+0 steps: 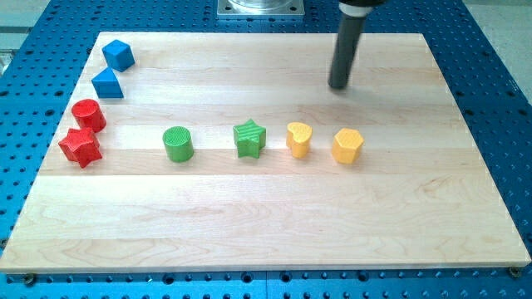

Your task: Push the green star to the top left of the yellow heart

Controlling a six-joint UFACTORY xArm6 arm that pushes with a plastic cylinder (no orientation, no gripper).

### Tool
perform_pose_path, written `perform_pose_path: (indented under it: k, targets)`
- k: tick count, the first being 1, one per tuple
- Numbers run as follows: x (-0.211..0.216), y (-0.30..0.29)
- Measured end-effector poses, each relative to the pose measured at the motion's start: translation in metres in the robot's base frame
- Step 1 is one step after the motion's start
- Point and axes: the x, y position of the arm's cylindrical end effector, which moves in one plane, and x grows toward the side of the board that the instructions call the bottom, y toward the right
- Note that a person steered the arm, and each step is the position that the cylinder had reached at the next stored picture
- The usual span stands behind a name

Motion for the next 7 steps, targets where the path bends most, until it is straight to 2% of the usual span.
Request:
perform_pose_path:
  k: [2, 3, 4, 5, 6, 7]
  targets:
    - [0.111, 0.136]
    - [0.199, 0.112]
    - [0.249, 0.005]
    - [0.238, -0.042]
    - [0.210, -0.060]
    - [0.184, -0.126]
